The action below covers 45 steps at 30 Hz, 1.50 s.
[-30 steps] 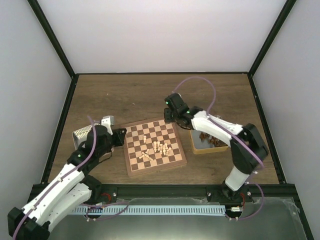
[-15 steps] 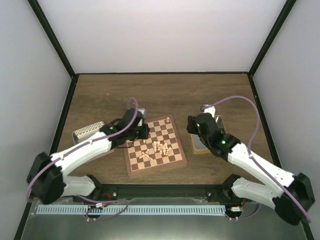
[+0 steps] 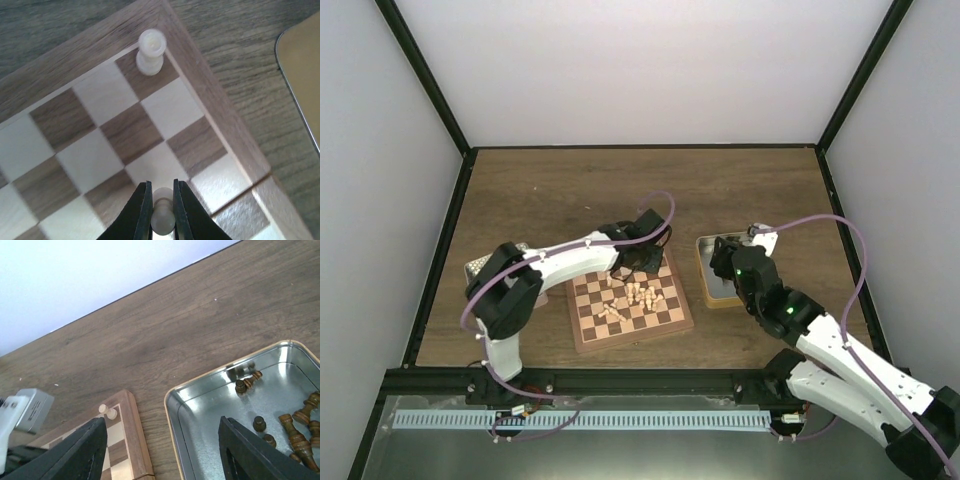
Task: Set up the chess pieces on the board
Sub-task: Place the chess piece on the chessboard.
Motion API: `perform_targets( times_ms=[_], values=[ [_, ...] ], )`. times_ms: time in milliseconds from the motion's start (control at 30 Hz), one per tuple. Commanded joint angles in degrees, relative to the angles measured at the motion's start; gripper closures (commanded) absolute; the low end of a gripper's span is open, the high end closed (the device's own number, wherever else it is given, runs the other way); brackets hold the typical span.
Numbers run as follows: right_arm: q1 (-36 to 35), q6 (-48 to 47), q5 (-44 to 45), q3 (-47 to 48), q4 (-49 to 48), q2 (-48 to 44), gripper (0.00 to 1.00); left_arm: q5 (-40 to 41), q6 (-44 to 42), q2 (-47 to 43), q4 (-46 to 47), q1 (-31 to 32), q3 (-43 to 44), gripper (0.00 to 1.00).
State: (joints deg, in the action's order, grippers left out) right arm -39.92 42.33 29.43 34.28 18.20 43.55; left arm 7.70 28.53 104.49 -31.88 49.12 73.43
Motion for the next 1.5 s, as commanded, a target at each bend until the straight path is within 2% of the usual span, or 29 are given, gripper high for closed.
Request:
perform_targets(
  times_ms=[0, 400, 533, 700, 967, 1133, 1467],
  values=[
    [-0.07, 0.19, 2.1, -2.26, -1.49, -1.39, 0.36, 0.26, -1.85, 5.49, -0.92, 0.43, 5.72, 0.96],
    [-0.02, -1.02, 1.33, -4.27, -3.99, -1.36, 0.34, 4.95, -0.06, 11.45, -1.32, 0.97, 11.74, 0.96],
    [-0.07, -1.02, 0.55, -4.69, -4.36, -1.36, 0.34, 5.21, 0.37, 12.51, -0.76, 1.06, 11.98, 0.95],
    [-0.07, -0.95, 0.54, -5.05, -4.5, -1.31, 0.34, 5.6, 0.62, 13.86, -0.67, 1.02, 12.27, 0.88],
    [-0.05, -0.89, 0.36, -5.2, -4.77, -0.99, 0.34, 5.12, 0.64, 15.43, -0.49, 1.15, 12.35, 0.88],
    [-0.07, -0.85, 0.06, -5.06, -5.0, -0.9, 0.34, 5.84, 0.58, 15.63, -0.54, 1.07, 12.79, 0.84],
    [-0.06, -0.68, -0.64, -4.93, -5.11, -0.62, 0.34, 8.07, 0.66, 16.63, -1.96, 1.15, 14.55, 0.85]
  ],
)
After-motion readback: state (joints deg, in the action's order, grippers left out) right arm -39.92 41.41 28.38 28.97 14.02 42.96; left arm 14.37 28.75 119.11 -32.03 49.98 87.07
